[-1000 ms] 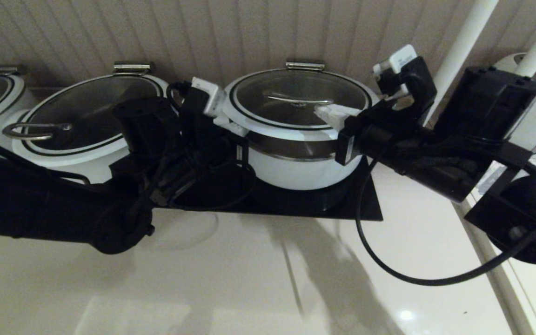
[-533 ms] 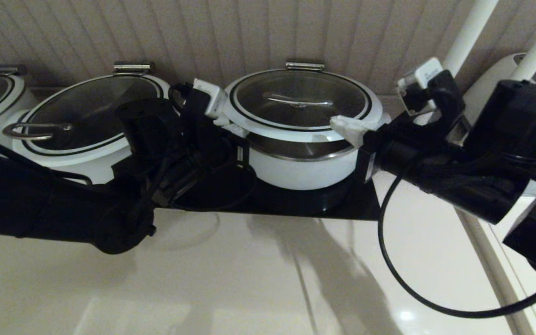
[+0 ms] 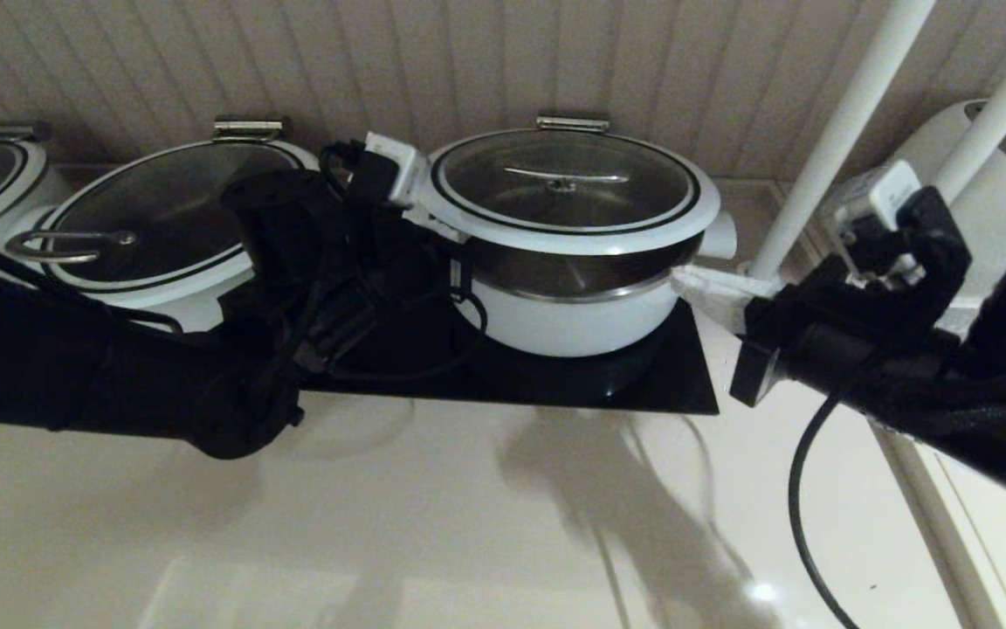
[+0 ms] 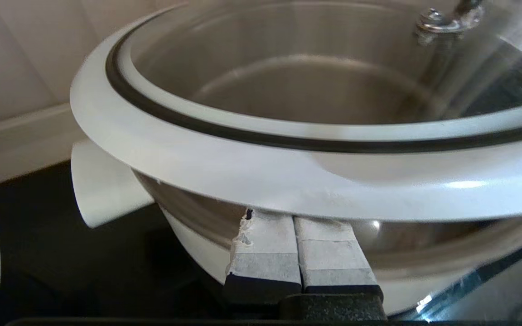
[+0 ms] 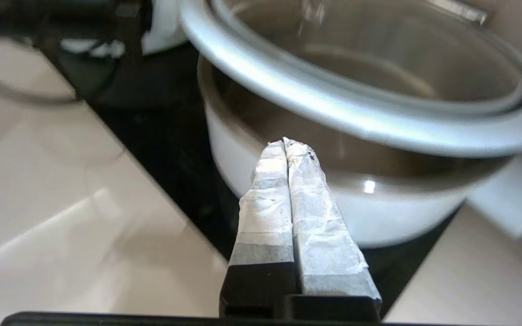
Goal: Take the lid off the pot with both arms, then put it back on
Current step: Hold the pot lid with the left arm, then open the pot lid completely
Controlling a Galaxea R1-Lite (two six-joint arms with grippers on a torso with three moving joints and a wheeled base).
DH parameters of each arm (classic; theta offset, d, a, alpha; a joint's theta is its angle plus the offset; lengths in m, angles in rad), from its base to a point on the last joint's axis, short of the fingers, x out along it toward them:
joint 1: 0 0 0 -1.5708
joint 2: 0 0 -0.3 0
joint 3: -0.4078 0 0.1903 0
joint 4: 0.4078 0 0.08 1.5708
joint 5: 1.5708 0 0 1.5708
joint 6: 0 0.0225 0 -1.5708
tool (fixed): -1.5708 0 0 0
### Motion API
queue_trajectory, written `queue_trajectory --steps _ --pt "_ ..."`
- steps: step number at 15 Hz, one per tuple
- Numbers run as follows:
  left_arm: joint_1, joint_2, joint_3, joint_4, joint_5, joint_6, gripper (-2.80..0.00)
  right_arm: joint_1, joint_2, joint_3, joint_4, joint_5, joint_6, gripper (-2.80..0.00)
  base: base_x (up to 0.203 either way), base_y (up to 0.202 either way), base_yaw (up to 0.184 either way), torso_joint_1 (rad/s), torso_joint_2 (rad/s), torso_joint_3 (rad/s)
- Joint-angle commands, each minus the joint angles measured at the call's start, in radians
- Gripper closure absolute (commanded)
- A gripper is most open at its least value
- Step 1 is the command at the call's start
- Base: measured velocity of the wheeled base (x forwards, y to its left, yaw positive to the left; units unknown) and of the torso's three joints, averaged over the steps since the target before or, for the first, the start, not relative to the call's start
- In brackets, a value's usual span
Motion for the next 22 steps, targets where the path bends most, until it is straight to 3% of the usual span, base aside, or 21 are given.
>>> queue_trajectory --steps 1,10,22 --pt "0.0 0.006 -0.014 -0.008 -0.001 0.001 0.0 -0.002 -0.037 0.05 -0.006 0.001 -0.001 0.0 0.0 0.0 0.0 0.0 0.0 0.0" --pt "0.003 0.009 -0.014 -0.008 -0.001 -0.001 0.0 -0.016 0.066 0.073 -0.004 0.005 -0.005 0.0 0.0 0.0 0.0 0.0 0.0 0.0" --pt "0.009 0.018 -0.015 -0.009 -0.001 -0.005 0.0 -0.018 0.266 -0.175 -0.007 -0.019 -0.007 0.0 0.0 0.0 0.0 0.0 0.0 0.0"
